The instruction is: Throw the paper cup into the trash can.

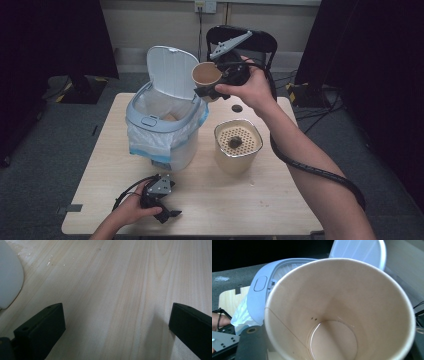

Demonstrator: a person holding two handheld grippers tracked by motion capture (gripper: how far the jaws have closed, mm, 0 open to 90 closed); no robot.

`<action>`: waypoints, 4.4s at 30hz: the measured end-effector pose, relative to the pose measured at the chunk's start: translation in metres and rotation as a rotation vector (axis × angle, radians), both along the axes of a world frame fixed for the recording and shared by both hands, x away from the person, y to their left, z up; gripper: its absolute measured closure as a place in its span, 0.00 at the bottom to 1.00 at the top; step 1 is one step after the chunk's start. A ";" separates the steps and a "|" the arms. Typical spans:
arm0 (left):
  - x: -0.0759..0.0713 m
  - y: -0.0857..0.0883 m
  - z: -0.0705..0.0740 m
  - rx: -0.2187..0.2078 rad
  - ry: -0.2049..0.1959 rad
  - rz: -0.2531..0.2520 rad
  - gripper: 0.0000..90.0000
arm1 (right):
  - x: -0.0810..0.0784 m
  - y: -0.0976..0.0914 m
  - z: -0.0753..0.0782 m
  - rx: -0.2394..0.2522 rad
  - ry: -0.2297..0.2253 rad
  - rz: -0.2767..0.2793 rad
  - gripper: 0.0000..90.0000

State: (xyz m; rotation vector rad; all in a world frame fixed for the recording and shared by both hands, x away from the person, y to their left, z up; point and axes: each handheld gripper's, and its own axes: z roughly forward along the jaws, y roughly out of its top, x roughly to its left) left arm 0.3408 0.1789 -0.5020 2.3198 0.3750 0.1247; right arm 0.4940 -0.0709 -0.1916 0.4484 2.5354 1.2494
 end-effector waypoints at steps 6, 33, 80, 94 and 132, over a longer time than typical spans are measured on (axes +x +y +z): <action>0.000 0.000 0.000 0.000 0.000 0.000 0.00 | 0.000 0.012 0.001 0.004 0.005 0.024 0.28; 0.000 0.000 0.000 -0.001 0.000 0.000 0.00 | 0.011 0.057 -0.017 0.003 0.041 0.058 0.28; 0.000 0.000 0.000 0.000 0.000 -0.001 0.00 | 0.017 0.090 -0.036 0.011 0.102 0.085 0.19; 0.000 0.000 0.000 -0.001 0.000 0.000 0.00 | 0.009 0.054 -0.044 -0.023 0.114 0.089 0.20; 0.000 0.000 0.001 0.006 -0.015 0.000 0.00 | 0.035 -0.007 -0.050 -0.018 0.118 -0.057 0.21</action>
